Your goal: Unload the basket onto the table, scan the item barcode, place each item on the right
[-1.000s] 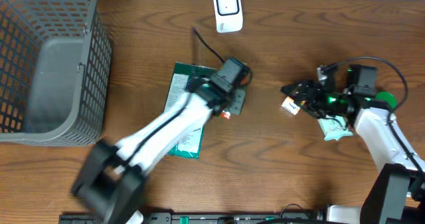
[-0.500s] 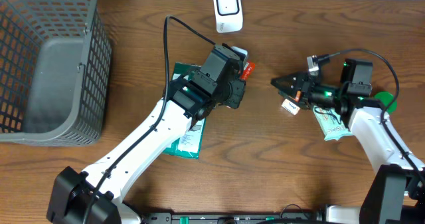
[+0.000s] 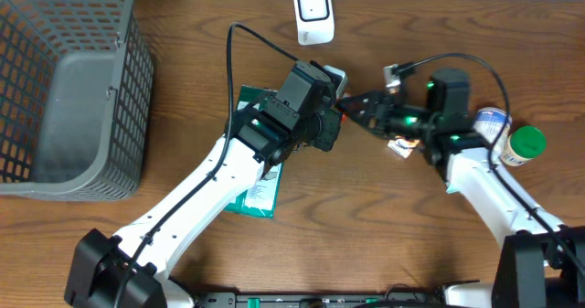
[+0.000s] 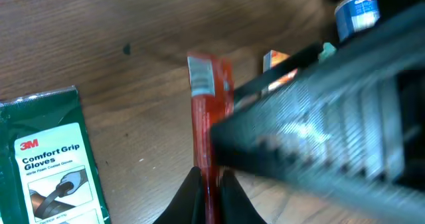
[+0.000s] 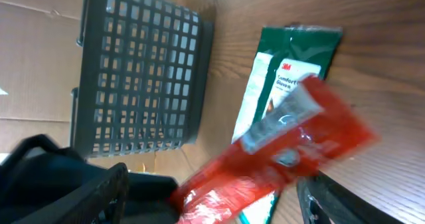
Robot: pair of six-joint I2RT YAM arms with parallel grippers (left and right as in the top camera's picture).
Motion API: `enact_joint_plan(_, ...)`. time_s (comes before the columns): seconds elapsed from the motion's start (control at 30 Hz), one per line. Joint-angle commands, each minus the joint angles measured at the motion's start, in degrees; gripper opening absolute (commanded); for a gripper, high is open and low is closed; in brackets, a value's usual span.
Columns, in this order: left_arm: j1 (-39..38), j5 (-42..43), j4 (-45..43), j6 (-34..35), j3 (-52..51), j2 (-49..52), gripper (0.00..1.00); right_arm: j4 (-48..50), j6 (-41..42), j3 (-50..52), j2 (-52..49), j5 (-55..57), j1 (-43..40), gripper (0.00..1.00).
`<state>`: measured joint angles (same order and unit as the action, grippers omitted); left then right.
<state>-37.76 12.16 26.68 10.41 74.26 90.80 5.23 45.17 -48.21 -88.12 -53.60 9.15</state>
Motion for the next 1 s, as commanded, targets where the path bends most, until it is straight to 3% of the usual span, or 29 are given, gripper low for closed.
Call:
enact_joint_plan(0.0, -0.07, 0.87, -0.46, -0.79, 0.5, 0.15, 0.07, 5.42, 8.13, 4.81, 0.76, 3.89, 2.23, 0.74)
enact_joint_plan(0.07, -0.09, 0.87, -0.48, -0.79, 0.5, 0.15, 0.07, 11.34, 11.65, 7.82, 0.76, 4.52, 2.32, 0.64)
enact_joint_plan(0.13, -0.09, 0.9, -0.44, -0.76, 0.5, 0.15, 0.07, 18.27, 13.86, 10.88, 0.76, 5.51, 2.14, 0.4)
enact_joint_plan(0.17, -0.09, 0.9, -0.39, -0.79, 0.5, 0.15, 0.07, 24.24, 14.19, 13.07, 0.76, 6.34, 2.03, 0.15)
enact_joint_plan(0.2, -0.09, 0.9, -0.39, -0.79, 0.5, 0.15, 0.07, 26.6, 14.14, 13.79, 0.76, 6.45, 2.03, 0.03)
enact_joint_plan(0.23, -0.09, 0.85, -0.42, -0.79, 0.5, 0.15, 0.07, 27.65, 14.1, 14.12, 0.76, 6.45, 2.03, 0.01)
enact_joint_plan(0.27, -0.09, 0.68, -0.37, -0.79, 0.5, 0.15, 0.07, 27.74, 13.38, 14.14, 0.76, 6.4, 2.03, 0.01)
enact_joint_plan(0.37, -0.02, -1.25, 1.44, -0.74, 0.5, 0.17, 0.07, 23.65, 6.71, 14.05, 0.76, 6.51, 2.03, 0.29)
enact_joint_plan(0.47, 0.28, -7.98, 4.74, 2.47, 0.24, 0.17, 0.07, 10.49, -2.8, 12.46, 0.79, 8.39, 2.23, 0.38)
enact_joint_plan(0.63, 5.95, -9.03, 7.54, 9.75, 0.24, 0.15, 0.07, -18.95, -21.97, 0.63, 0.79, 19.32, 4.2, 0.45)
enact_joint_plan(0.77, 13.38, 1.44, 7.65, 11.78, 0.24, 0.15, 0.13, -37.77, -33.46, -11.69, 0.79, 37.77, 7.98, 0.5)
enact_joint_plan(0.97, 19.17, 2.16, 11.15, 10.01, 0.24, 0.15, 0.32, -38.66, -44.65, -14.91, 0.37, 50.01, 16.22, 0.45)
